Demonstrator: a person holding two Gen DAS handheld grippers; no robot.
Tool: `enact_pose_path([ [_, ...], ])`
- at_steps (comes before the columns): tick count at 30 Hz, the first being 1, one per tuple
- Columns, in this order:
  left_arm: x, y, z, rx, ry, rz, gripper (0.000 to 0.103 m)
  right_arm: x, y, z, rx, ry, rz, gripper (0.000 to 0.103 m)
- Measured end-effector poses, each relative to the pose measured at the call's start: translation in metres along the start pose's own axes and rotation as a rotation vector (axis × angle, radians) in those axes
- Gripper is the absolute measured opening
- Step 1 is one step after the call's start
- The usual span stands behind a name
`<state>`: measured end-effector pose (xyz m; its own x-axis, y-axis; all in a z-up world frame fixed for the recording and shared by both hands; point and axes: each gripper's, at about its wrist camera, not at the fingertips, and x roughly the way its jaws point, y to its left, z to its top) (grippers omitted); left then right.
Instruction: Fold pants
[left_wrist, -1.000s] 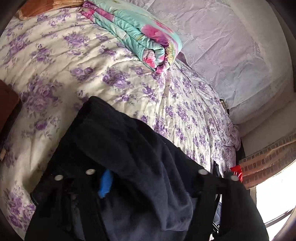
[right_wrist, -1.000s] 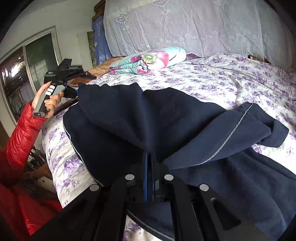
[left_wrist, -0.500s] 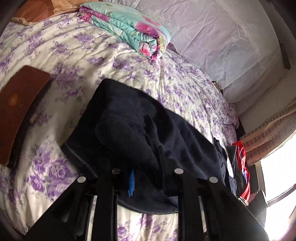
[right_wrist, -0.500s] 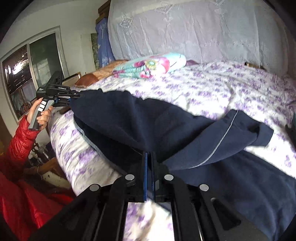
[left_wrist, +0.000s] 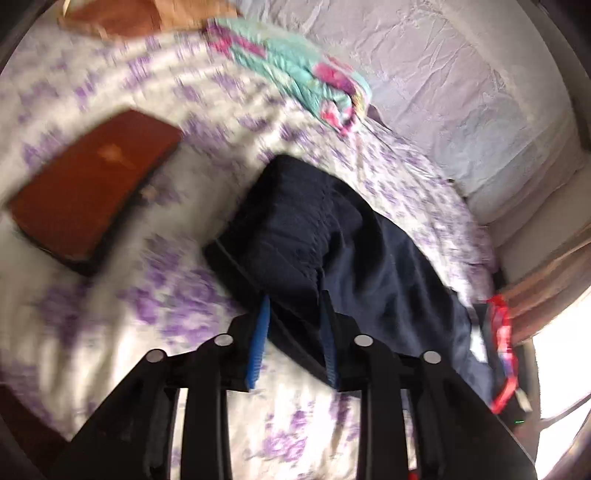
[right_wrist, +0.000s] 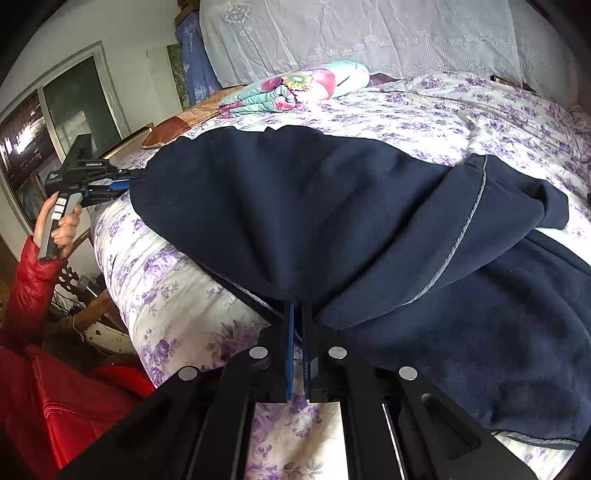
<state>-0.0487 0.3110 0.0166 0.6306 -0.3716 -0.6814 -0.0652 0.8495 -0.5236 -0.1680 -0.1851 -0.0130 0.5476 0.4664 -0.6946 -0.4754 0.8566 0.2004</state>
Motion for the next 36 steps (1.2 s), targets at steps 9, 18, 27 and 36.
enact_pose_path([
  [9,0.004,-0.071,0.007,0.185,-0.009,-0.1,0.06,0.001,-0.007,-0.004,0.035,-0.01,0.019,0.004],
  [18,0.075,-0.095,-0.036,0.402,0.019,0.006,0.082,-0.008,-0.01,0.008,0.063,0.042,0.05,0.012],
  [27,0.088,-0.122,-0.072,0.64,-0.06,0.192,0.098,-0.038,-0.075,0.109,0.268,-0.127,-0.218,0.065],
  [36,0.083,-0.115,-0.072,0.634,-0.06,0.141,0.098,0.102,-0.128,0.149,0.201,0.15,-0.608,0.065],
])
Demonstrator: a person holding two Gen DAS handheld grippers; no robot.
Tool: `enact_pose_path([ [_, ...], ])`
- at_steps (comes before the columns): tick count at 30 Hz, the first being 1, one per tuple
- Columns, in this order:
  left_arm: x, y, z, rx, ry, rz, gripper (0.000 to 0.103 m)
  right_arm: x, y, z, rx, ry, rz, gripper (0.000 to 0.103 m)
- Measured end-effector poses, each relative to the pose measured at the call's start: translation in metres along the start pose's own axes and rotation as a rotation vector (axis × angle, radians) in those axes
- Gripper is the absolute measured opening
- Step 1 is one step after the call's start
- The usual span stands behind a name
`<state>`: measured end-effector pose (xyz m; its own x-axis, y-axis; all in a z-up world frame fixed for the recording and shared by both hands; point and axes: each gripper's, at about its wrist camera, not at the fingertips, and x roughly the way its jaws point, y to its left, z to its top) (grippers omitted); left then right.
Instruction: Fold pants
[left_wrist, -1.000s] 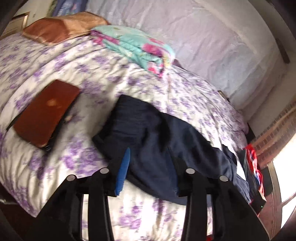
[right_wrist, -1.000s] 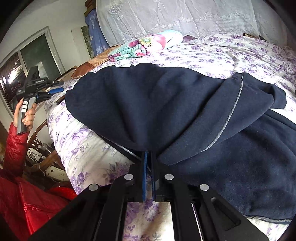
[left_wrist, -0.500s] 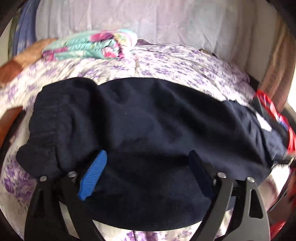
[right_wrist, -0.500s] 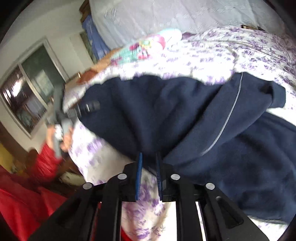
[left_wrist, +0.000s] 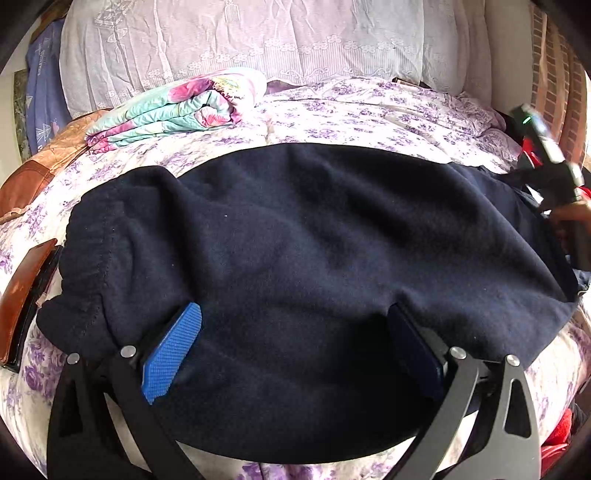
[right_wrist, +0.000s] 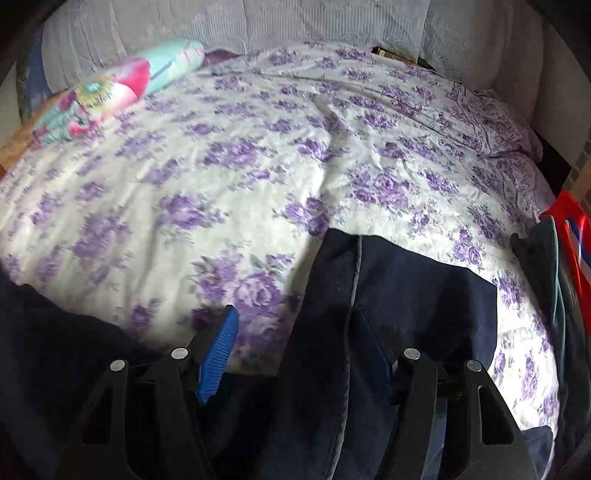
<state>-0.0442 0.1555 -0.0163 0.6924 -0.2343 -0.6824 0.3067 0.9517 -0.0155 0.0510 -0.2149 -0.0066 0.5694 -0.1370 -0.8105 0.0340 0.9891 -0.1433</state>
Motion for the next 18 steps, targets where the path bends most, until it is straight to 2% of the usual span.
enact_pose_path([
  [2,-0.001,0.002,0.0,-0.005,-0.003,-0.015,0.098,0.004,-0.009,-0.007,0.02,-0.011,0.026,0.06],
  [4,-0.001,0.004,0.0,-0.013,-0.006,-0.03,0.098,0.0,-0.018,-0.008,0.033,-0.023,0.029,0.017],
  [7,-0.001,0.004,0.0,-0.017,-0.009,-0.037,0.098,-0.03,-0.039,-0.017,0.09,-0.099,0.09,0.013],
  [10,-0.002,0.005,0.0,-0.021,-0.01,-0.043,0.098,-0.089,-0.071,-0.037,0.191,-0.221,0.169,0.012],
  [12,-0.002,0.006,0.0,-0.024,-0.011,-0.048,0.098,-0.133,-0.107,-0.066,0.312,-0.292,0.254,0.012],
  [14,-0.002,0.005,0.0,-0.025,-0.01,-0.047,0.098,-0.168,-0.147,-0.107,0.44,-0.343,0.294,0.012],
  [16,-0.001,0.005,0.0,-0.022,-0.008,-0.041,0.098,-0.182,-0.183,-0.152,0.571,-0.347,0.298,0.009],
  [18,-0.001,0.004,0.0,-0.018,-0.005,-0.036,0.098,-0.17,-0.211,-0.195,0.671,-0.268,0.246,0.01],
])
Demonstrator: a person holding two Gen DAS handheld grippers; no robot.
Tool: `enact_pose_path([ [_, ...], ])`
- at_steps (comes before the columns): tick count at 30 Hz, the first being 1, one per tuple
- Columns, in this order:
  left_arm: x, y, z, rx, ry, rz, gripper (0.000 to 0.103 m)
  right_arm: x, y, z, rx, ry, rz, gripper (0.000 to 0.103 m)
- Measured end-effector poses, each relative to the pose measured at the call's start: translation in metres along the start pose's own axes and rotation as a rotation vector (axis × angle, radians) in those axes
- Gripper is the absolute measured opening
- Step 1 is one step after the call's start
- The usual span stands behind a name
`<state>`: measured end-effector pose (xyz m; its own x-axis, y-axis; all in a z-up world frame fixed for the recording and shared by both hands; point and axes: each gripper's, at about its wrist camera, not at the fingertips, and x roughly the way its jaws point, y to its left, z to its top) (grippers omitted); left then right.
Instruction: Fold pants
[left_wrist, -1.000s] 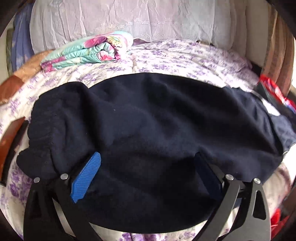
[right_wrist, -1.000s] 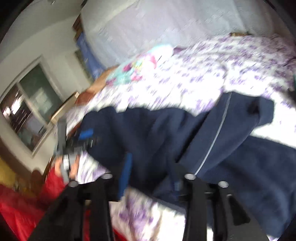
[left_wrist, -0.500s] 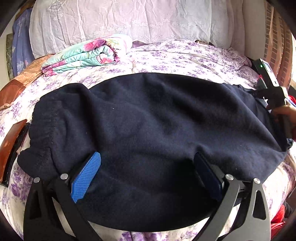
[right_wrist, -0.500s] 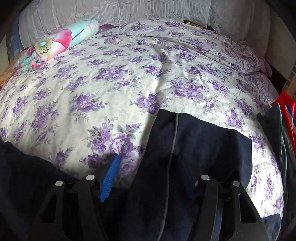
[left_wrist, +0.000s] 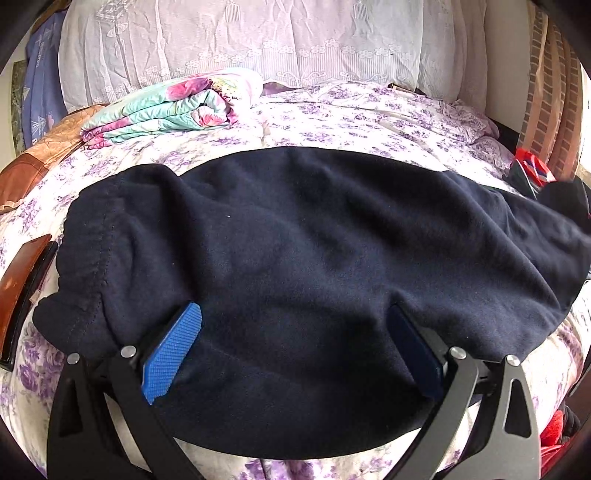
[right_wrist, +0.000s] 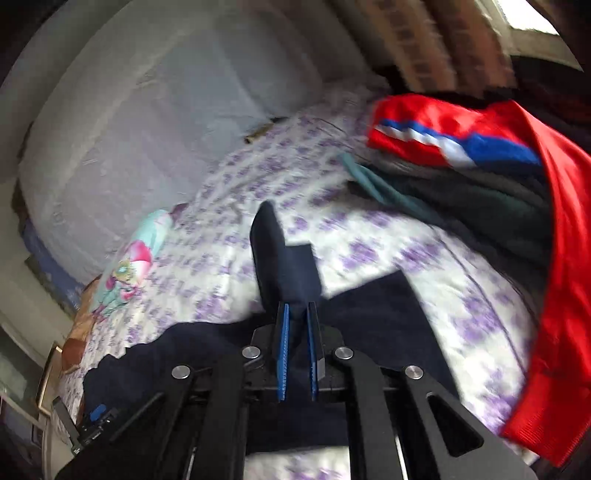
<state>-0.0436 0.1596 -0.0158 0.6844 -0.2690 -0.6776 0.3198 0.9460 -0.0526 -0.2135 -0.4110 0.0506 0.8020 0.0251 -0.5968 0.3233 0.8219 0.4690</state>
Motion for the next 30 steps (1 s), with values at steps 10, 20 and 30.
enact_pose_path([
  [10,0.003,-0.005,0.0,0.016,0.013,0.036,0.098,0.012,-0.044,-0.017,0.144,0.05,0.057,0.043],
  [20,0.004,-0.006,0.0,0.02,0.02,0.055,0.098,0.057,-0.047,0.004,0.2,0.07,0.152,0.007],
  [30,0.004,-0.004,0.0,0.002,0.016,0.035,0.098,-0.006,-0.063,-0.019,0.163,0.116,0.069,0.008],
])
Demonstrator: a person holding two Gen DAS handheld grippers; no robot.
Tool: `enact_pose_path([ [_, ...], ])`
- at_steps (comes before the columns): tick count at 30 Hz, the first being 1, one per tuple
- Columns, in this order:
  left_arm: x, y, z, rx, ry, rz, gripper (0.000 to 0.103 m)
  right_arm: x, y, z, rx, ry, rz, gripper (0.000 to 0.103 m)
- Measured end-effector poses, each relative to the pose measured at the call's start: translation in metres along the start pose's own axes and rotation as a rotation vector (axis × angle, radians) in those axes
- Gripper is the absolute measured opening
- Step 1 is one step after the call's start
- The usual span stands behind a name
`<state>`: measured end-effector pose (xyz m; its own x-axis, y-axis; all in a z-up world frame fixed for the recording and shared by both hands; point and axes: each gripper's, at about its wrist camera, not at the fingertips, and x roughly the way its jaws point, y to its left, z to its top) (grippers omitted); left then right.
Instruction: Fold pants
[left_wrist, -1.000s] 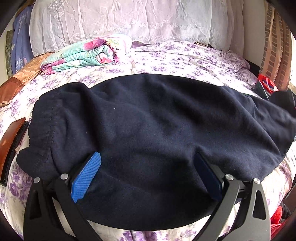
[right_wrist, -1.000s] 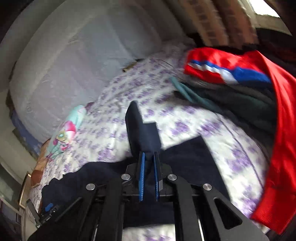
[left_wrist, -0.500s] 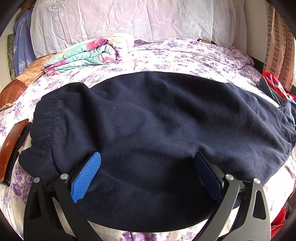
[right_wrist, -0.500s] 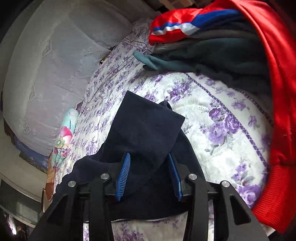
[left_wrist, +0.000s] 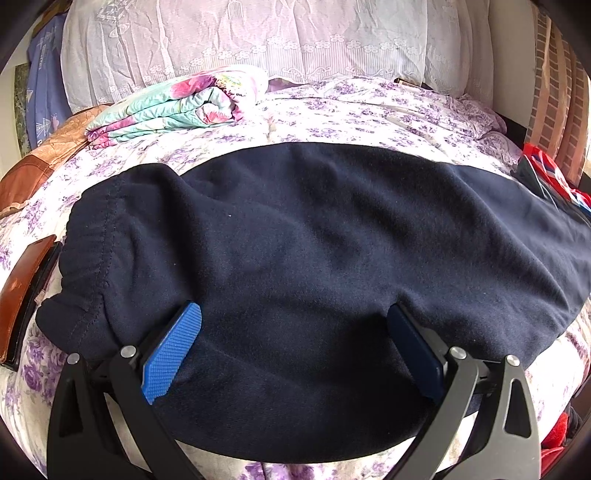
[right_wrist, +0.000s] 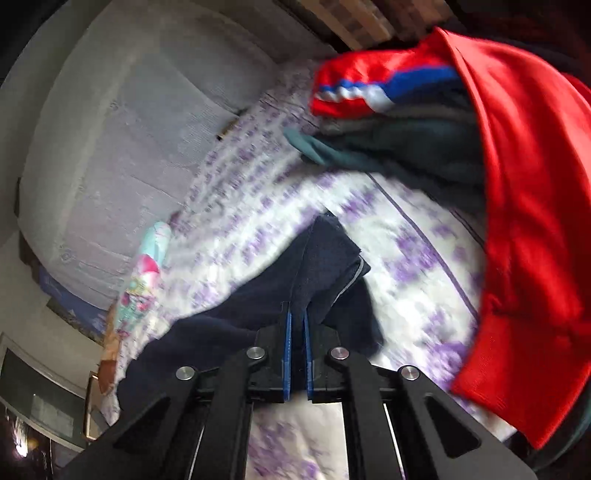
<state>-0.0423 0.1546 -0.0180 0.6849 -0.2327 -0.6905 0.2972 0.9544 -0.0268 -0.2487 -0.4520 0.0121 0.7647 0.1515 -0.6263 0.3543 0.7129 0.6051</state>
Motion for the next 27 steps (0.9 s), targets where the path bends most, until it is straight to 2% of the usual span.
enact_pose_path([
  [1,0.0,0.0,0.0,0.001,0.0,-0.001,0.098,0.007,-0.008,-0.008,-0.01,0.038,-0.048,0.011],
  [2,0.0,0.0,0.0,0.003,0.001,-0.002,0.098,0.009,-0.015,-0.015,0.006,0.045,-0.048,0.012],
  [3,0.0,0.0,0.0,0.004,0.002,-0.003,0.098,0.004,-0.017,-0.014,0.028,0.033,-0.025,0.017],
  [5,-0.001,0.001,0.0,0.003,0.001,-0.006,0.098,-0.015,-0.006,-0.002,0.001,-0.059,-0.033,0.017],
  [7,-0.001,0.001,0.0,-0.001,-0.001,-0.007,0.098,-0.032,0.015,0.015,-0.08,-0.165,-0.104,0.022],
  [9,-0.001,0.0,-0.001,-0.003,-0.004,-0.003,0.098,-0.033,0.037,0.031,-0.166,-0.206,-0.113,0.025],
  [12,-0.001,0.0,-0.001,0.001,-0.005,0.007,0.098,-0.002,0.058,0.046,-0.221,-0.145,-0.057,0.025],
  [16,-0.001,-0.001,-0.002,0.005,-0.001,0.01,0.098,0.074,0.077,0.034,-0.254,0.068,0.064,0.023],
  [17,-0.001,-0.001,-0.002,0.006,0.001,0.01,0.098,0.093,0.073,0.03,-0.241,0.127,0.068,0.023],
  [18,-0.001,-0.001,-0.002,0.007,0.002,0.011,0.098,0.107,0.063,0.028,-0.228,0.152,0.006,0.007],
  [19,-0.001,0.0,-0.002,0.009,0.003,0.009,0.098,0.117,0.049,0.033,-0.224,0.133,-0.065,0.0],
  [21,-0.001,0.0,-0.002,0.012,0.005,0.007,0.098,0.115,0.03,0.045,-0.144,0.086,-0.037,0.0],
  [22,-0.002,0.001,-0.003,0.016,0.001,0.005,0.098,0.108,0.035,0.048,-0.12,0.06,-0.047,0.006],
  [24,-0.003,0.001,-0.004,0.015,-0.009,0.002,0.098,0.098,0.07,0.049,-0.245,0.013,-0.02,0.006],
  [27,-0.002,0.0,-0.005,0.013,-0.013,0.01,0.098,0.108,0.144,0.036,-0.419,0.082,0.146,0.009],
])
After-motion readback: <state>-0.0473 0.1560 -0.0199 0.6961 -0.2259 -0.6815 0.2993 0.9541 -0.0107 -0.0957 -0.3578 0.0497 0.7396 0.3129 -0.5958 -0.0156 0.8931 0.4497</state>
